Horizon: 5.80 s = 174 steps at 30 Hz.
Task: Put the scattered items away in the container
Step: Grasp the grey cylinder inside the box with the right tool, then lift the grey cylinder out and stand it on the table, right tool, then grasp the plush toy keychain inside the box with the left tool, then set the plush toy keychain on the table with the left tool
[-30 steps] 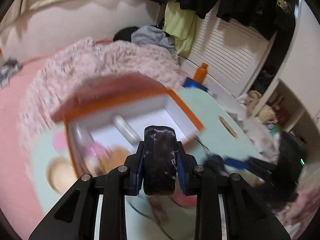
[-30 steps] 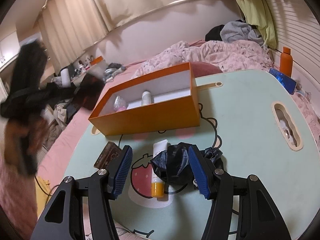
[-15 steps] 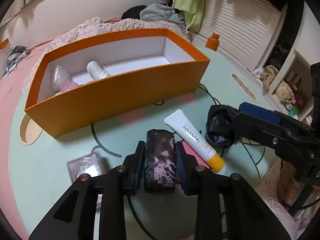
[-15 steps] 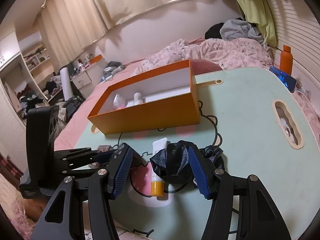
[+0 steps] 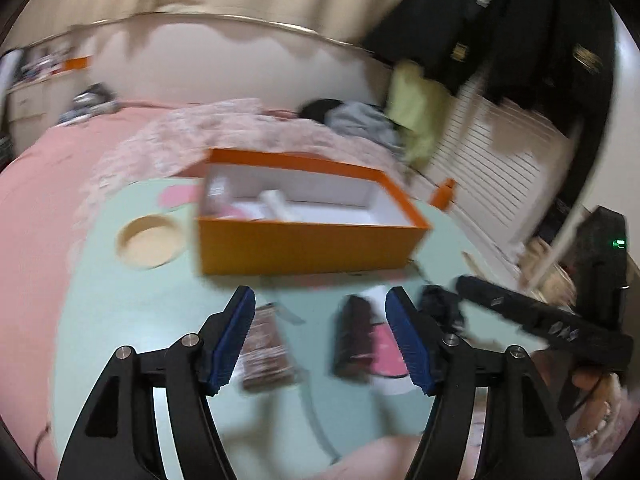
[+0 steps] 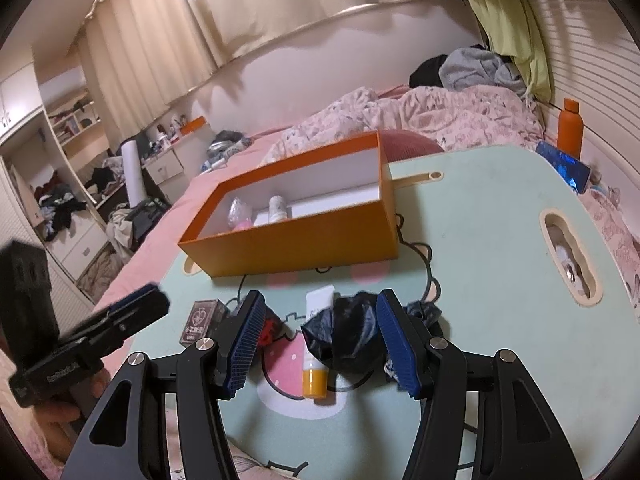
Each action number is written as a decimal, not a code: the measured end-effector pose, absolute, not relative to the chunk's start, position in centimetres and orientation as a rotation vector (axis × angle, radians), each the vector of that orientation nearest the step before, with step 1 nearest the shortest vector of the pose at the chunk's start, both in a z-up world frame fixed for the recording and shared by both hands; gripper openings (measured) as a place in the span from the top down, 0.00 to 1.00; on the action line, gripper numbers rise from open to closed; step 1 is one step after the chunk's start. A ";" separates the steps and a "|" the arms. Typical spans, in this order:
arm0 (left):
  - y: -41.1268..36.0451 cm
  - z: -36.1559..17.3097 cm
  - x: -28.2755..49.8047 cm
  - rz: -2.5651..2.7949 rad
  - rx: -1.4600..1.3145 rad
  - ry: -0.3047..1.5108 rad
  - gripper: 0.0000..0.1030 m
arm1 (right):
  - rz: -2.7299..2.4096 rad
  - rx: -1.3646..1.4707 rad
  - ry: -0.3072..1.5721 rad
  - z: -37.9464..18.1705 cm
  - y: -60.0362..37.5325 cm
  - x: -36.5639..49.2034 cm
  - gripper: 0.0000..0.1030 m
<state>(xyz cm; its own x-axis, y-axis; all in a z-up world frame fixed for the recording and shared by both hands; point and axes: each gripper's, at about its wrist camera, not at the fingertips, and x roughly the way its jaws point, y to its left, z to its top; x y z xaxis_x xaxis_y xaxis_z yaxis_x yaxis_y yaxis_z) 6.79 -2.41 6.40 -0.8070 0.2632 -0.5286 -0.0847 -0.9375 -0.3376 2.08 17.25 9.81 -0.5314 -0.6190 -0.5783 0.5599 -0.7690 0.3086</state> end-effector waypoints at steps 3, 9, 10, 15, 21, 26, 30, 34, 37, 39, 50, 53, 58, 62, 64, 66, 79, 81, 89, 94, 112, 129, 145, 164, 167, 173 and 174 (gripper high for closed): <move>-3.5 4.8 6.5 2.820 -0.972 -0.482 0.34 | -2.230 0.899 -0.137 11.4 16.4 1.0 0.44; -3.6 2.2 5.3 2.780 -1.091 -0.549 0.34 | -2.174 0.973 0.038 15.4 9.3 -3.5 0.53; -3.6 2.0 5.4 2.775 -1.089 -0.555 0.34 | -2.148 1.013 0.072 15.4 7.7 -4.7 0.58; -3.5 2.0 5.9 2.779 -1.049 -0.570 0.34 | -2.013 1.305 0.165 12.6 0.5 -10.7 0.64; -3.4 2.2 6.0 2.774 -1.035 -0.571 0.34 | -1.988 1.477 0.238 8.8 -3.0 -13.9 0.70; -3.4 2.3 6.1 2.775 -1.026 -0.571 0.34 | -2.022 1.509 0.346 6.9 -3.8 -14.2 0.77; -3.4 2.3 6.0 2.772 -1.026 -0.577 0.34 | -2.016 1.475 0.220 8.3 -1.9 -14.1 0.77; -3.6 2.3 5.9 2.767 -1.033 -0.587 0.34 | -2.048 1.345 0.085 12.6 1.9 -11.9 0.77; -3.6 2.3 5.7 2.761 -1.033 -0.587 0.34 | -2.035 1.293 -0.009 15.5 6.1 -8.9 0.77; -3.5 2.3 5.8 2.759 -1.035 -0.586 0.34 | -2.028 1.279 -0.055 16.1 8.6 -6.9 0.77; -3.4 2.2 5.8 2.754 -1.053 -0.574 0.34 | -1.971 1.489 -0.091 8.4 12.2 -2.7 0.77; -3.5 2.2 5.8 2.754 -1.056 -0.572 0.34 | -2.009 1.459 -0.057 8.2 11.5 -2.6 0.76; -3.5 2.1 5.8 2.748 -1.061 -0.579 0.34 | -2.020 1.431 -0.072 8.4 11.6 -3.1 0.73; -3.5 2.1 5.8 2.749 -1.059 -0.579 0.34 | -2.080 1.335 -0.094 10.2 12.6 -2.7 0.73; -3.5 2.2 5.9 2.750 -1.052 -0.577 0.34 | -2.120 1.262 -0.066 11.2 13.2 -1.9 0.73; -3.5 2.3 5.8 2.743 -1.046 -0.576 0.34 | -2.152 1.201 -0.037 11.7 13.7 -0.8 0.73; -1.9 12.0 -4.6 2.516 -1.186 -0.231 0.34 | -2.131 1.147 0.055 9.2 13.5 2.9 0.73; -1.2 11.6 -7.8 2.433 -1.332 -0.203 0.35 | -2.131 1.151 0.035 9.1 13.8 2.8 0.73; 0.8 7.9 -14.7 2.303 -1.711 -0.014 0.59 | -2.119 1.175 -0.030 8.8 14.8 2.3 0.70; 1.4 6.1 -15.0 2.283 -1.812 0.092 0.59 | -2.112 1.174 -0.046 8.8 15.0 2.5 0.69; -1.6 12.0 -12.1 2.405 -1.355 -0.196 1.00 | -2.104 1.199 -0.061 8.4 15.0 2.4 0.68; 1.9 6.2 -14.5 2.231 -1.782 -0.011 0.43 | -2.093 1.225 -0.068 7.9 14.9 2.2 0.64; -0.9 10.5 -11.0 2.308 -1.463 -0.255 0.55 | -2.088 1.236 -0.080 7.8 15.0 2.1 0.63; -3.5 4.2 0.5 2.427 -1.176 -0.682 0.45 | -2.089 1.246 -0.054 7.8 14.6 2.1 0.63; -2.5 3.7 1.1 2.478 -1.133 -0.619 0.42 | -2.088 1.248 -0.049 7.9 14.6 2.2 0.63; -2.3 4.5 3.4 2.646 -0.991 -0.573 0.39 | -2.100 1.216 -0.001 8.9 14.1 1.8 0.63; -2.5 4.7 3.9 2.679 -0.959 -0.579 0.34 | -2.107 1.192 0.024 9.5 13.7 1.7 0.63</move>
